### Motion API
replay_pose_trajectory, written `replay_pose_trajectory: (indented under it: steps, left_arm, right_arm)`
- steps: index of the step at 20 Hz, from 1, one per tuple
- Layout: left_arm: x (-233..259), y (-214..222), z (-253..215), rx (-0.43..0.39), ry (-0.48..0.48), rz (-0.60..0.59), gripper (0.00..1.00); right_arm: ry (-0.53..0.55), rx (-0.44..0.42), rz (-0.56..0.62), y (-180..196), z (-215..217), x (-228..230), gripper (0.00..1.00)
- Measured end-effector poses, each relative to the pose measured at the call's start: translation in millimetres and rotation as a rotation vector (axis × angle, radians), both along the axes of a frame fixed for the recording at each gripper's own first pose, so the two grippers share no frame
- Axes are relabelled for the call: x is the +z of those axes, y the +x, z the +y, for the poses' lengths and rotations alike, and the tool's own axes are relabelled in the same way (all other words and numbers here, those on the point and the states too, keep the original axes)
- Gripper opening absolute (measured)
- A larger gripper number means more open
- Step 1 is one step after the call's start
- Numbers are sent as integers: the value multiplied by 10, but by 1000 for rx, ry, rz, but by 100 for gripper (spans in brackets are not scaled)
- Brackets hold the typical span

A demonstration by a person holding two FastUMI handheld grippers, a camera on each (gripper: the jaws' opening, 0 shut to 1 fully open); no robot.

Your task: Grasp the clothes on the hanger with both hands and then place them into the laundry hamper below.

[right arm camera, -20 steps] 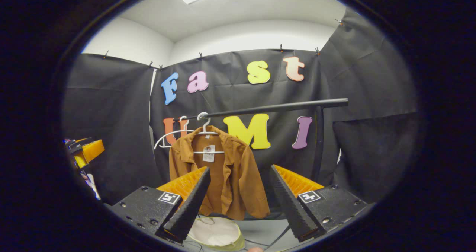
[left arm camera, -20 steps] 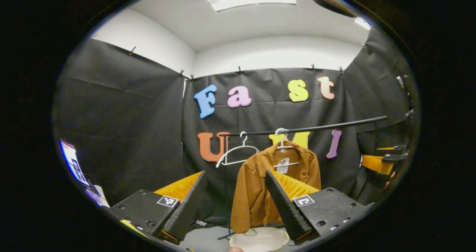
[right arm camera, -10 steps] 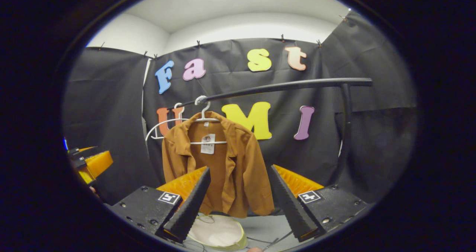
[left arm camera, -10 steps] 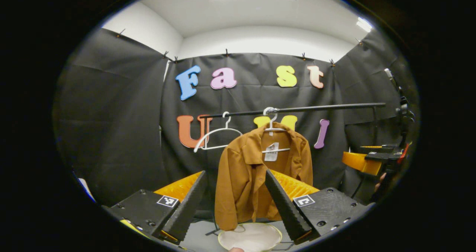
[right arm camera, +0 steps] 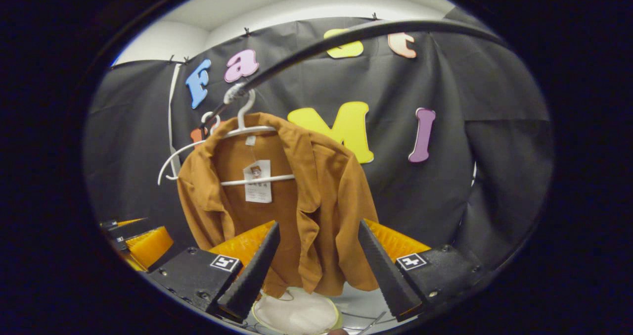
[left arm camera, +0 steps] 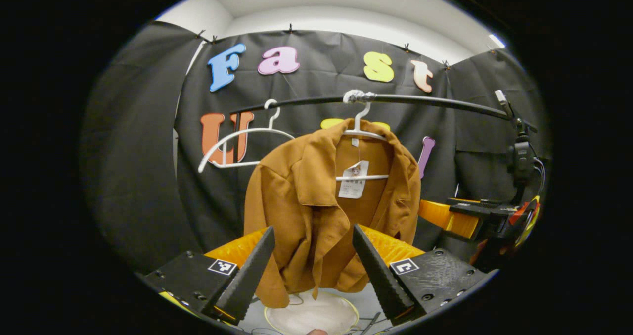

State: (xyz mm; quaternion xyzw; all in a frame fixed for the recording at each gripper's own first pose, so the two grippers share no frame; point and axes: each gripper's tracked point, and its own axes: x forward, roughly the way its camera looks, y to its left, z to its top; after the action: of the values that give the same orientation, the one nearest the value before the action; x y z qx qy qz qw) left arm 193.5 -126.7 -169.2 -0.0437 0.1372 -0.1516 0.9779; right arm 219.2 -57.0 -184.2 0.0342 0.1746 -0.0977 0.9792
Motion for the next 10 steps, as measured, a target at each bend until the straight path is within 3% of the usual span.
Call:
replay_pose_trajectory:
  steps: [1, 5, 6, 8, 10]
  left_arm:
    - [-45, 113, -64, -1, -10, 17, 92]
    - [-149, 494, -292, 7, -40, 53, 100]
    - [-197, 568, -336, 11, -42, 70, 91]
    - [-284, 722, -383, 29, -45, 96, 100]
    - [-385, 849, -374, 65, -38, 121, 100]
  right_arm:
    - [21, -2, 15, 123, -19, -75, 100]
    - [91, 16, 52, 525, -43, -308, 98]
    - [103, 13, 62, 604, -59, -350, 100]
    - [131, 7, 88, 736, -101, -460, 97]
    - [166, 3, 110, 797, -124, -539, 96]
